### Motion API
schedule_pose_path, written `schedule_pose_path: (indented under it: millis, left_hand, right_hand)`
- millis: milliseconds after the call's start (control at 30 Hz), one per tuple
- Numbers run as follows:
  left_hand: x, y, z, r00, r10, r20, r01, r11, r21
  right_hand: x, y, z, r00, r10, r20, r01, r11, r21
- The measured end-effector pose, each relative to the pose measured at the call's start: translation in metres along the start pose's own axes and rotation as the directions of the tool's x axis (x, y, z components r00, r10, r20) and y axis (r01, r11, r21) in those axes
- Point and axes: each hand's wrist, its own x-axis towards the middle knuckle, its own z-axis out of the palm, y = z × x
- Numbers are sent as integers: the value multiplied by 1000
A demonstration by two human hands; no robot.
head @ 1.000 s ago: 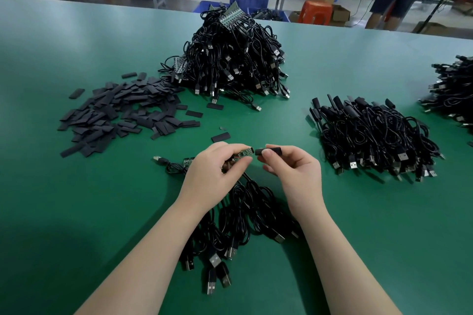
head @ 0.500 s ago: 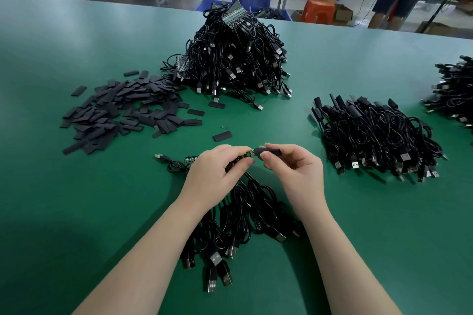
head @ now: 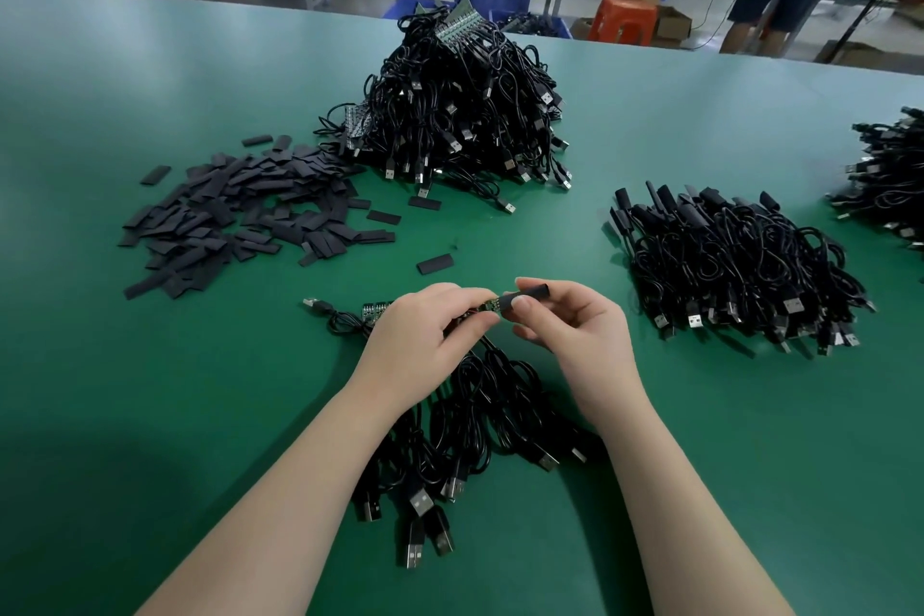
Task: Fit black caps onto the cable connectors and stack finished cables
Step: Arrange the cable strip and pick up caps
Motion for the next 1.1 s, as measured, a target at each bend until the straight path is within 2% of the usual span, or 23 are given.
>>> schedule_pose_path:
  millis: [333,600,900,1100]
  left_hand:
    - [0,-3,2,1000,-21,5,21,999,-23]
    - [0,-4,3,998,-61,-24,59,996,-72]
    - [0,-7,4,997,-63,-40,59,994,-96]
    - [0,-6,3,998,-57,-37,53,992,-113]
  right_hand:
    - [0,0,-2,1000,11,16,-11,1000,19]
    - [0,0,-3,996,-84,17,85,994,-66]
    - [-1,2,-3,995,-95,10,96,990,-106]
    - [-3,2,1,993,-118,20,119,991,-53]
